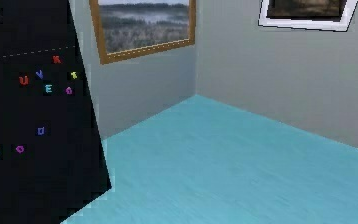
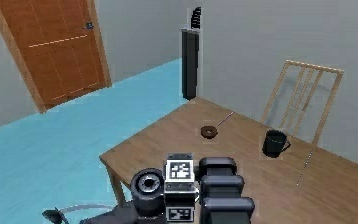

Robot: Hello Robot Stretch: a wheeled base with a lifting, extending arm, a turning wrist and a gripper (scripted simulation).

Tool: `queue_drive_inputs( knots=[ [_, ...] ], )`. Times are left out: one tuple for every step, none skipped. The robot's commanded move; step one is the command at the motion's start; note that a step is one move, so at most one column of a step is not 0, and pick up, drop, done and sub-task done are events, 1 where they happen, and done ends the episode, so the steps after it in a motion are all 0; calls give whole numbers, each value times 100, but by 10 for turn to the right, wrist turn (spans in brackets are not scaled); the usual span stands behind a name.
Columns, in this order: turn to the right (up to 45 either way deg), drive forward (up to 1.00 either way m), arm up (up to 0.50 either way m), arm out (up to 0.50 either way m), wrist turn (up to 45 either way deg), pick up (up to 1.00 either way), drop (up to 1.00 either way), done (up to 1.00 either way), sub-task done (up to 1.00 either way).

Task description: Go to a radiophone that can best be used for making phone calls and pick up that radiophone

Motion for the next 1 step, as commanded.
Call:
queue_drive_inputs(
  knots=[
    [0, 0, 0, 0, 450, 0, 0, 0, 0]
  ],
)
